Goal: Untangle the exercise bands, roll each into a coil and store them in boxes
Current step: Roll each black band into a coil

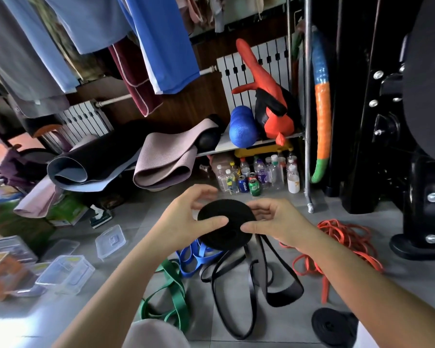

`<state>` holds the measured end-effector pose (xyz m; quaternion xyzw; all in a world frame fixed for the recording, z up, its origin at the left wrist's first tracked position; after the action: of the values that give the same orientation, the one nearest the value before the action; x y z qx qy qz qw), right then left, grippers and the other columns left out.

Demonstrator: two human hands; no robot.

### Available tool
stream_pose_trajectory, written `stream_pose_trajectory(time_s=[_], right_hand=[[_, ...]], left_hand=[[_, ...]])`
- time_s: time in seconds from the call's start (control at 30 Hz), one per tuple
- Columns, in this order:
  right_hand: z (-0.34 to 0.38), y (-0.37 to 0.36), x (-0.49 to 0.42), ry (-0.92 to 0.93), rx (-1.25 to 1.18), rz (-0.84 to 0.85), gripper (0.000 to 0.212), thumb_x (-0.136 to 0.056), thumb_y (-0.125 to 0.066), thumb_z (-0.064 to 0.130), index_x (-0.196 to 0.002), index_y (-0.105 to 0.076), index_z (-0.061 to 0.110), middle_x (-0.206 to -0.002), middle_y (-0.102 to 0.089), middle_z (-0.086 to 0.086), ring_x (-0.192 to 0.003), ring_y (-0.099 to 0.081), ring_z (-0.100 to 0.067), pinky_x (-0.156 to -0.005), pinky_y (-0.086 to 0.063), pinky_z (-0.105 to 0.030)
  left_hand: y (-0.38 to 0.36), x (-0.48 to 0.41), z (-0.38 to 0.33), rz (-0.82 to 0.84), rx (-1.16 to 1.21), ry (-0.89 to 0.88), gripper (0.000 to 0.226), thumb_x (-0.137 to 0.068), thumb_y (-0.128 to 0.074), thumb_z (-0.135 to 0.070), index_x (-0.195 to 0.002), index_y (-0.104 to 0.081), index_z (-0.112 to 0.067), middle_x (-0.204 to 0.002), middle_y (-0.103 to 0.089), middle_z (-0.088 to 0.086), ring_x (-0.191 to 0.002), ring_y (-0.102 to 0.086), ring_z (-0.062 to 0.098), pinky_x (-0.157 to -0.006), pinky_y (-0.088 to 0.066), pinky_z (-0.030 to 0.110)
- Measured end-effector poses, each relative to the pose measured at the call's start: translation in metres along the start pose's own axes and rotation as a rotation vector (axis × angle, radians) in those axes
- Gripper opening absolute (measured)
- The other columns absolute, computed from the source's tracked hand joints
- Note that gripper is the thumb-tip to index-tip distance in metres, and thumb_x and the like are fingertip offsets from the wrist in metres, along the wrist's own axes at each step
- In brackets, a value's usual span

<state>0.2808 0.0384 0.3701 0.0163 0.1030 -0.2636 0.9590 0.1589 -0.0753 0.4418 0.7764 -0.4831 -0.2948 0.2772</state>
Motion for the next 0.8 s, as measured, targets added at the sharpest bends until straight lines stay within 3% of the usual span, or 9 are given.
stream_pose_trajectory(time_s=[0.07,0.13,0.3,0.4,0.47,0.57,0.67,0.8], right_hand=[[-0.001,-0.004,0.000,-0.001,0.039,0.032,0.041,-0.067,-0.079,-0.001,-0.087,-0.070,0.034,-0.085,-0.074,0.010,-0.082,-0.069,-0.006,-0.073,-0.051,-0.015],[-0.001,-0.005,0.000,0.008,0.064,0.045,0.042,-0.067,-0.080,0.000,-0.082,-0.073,0.039,-0.086,-0.074,0.009,-0.083,-0.069,-0.008,-0.075,-0.052,-0.017],[0.003,-0.002,0.001,0.032,0.091,0.044,0.037,-0.065,-0.082,0.010,-0.086,-0.072,0.039,-0.091,-0.074,0.002,-0.087,-0.070,-0.016,-0.077,-0.055,-0.025],[0.001,0.002,0.001,0.027,0.109,0.024,0.037,-0.065,-0.082,0.007,-0.083,-0.072,0.038,-0.088,-0.074,0.004,-0.086,-0.069,-0.014,-0.080,-0.055,-0.028],[0.000,0.003,0.001,0.021,0.133,0.008,0.037,-0.066,-0.083,0.006,-0.079,-0.070,0.038,-0.083,-0.073,0.009,-0.083,-0.068,-0.007,-0.081,-0.054,-0.026],[0.004,-0.003,0.001,0.040,0.137,0.056,0.036,-0.068,-0.080,0.002,-0.087,-0.069,0.031,-0.088,-0.073,0.004,-0.088,-0.068,-0.015,-0.084,-0.055,-0.029],[0.012,0.000,0.000,0.049,0.133,0.048,0.035,-0.070,-0.079,0.003,-0.095,-0.067,0.026,-0.092,-0.071,0.004,-0.091,-0.067,-0.014,-0.082,-0.053,-0.022],[0.023,0.013,0.002,0.049,0.247,0.056,0.036,-0.071,-0.079,0.011,-0.095,-0.064,0.034,-0.093,-0.069,0.018,-0.092,-0.061,0.008,-0.079,-0.041,-0.003]], left_hand=[[-0.007,-0.003,-0.002,0.135,-0.120,0.014,0.044,-0.065,-0.078,-0.042,-0.106,-0.061,-0.039,-0.103,-0.066,-0.017,-0.096,-0.062,0.001,-0.089,-0.051,0.031],[-0.011,-0.004,-0.001,0.191,-0.157,0.031,0.032,-0.070,-0.080,-0.031,-0.099,-0.066,-0.033,-0.097,-0.069,-0.011,-0.092,-0.065,0.008,-0.088,-0.052,0.039],[-0.014,0.000,-0.001,0.143,-0.137,0.003,0.030,-0.074,-0.078,-0.025,-0.095,-0.063,-0.040,-0.091,-0.069,-0.014,-0.088,-0.065,0.005,-0.086,-0.052,0.035],[-0.017,0.004,-0.003,0.113,-0.236,-0.026,0.040,-0.076,-0.075,-0.028,-0.112,-0.060,-0.037,-0.102,-0.060,-0.021,-0.101,-0.057,0.005,-0.090,-0.048,0.030],[-0.023,0.008,-0.009,0.161,-0.337,-0.091,0.063,-0.077,-0.074,-0.034,-0.132,-0.045,-0.042,-0.115,-0.049,-0.024,-0.113,-0.048,0.003,-0.093,-0.042,0.024],[-0.037,0.011,-0.017,0.263,-0.505,-0.180,0.071,-0.081,-0.068,-0.034,-0.139,-0.030,-0.050,-0.125,-0.050,-0.016,-0.115,-0.048,0.007,-0.097,-0.041,0.030],[-0.035,0.008,-0.022,0.203,-0.426,-0.193,0.063,-0.083,-0.066,-0.026,-0.131,-0.038,-0.056,-0.116,-0.056,-0.014,-0.108,-0.050,0.005,-0.096,-0.041,0.028],[-0.019,0.007,-0.018,0.018,-0.209,-0.167,0.067,-0.080,-0.069,-0.022,-0.119,-0.038,-0.067,-0.109,-0.053,-0.027,-0.106,-0.048,-0.008,-0.092,-0.034,0.008]])
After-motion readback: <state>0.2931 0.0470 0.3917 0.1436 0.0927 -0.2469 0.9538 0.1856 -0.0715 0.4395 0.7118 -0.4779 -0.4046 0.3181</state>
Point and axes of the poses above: each hand's wrist, its own x-axis away from the middle knuckle, its own y-axis out of the back of the hand, z = x × y, the point moved 7 cm from there along -x, towards the middle knuckle
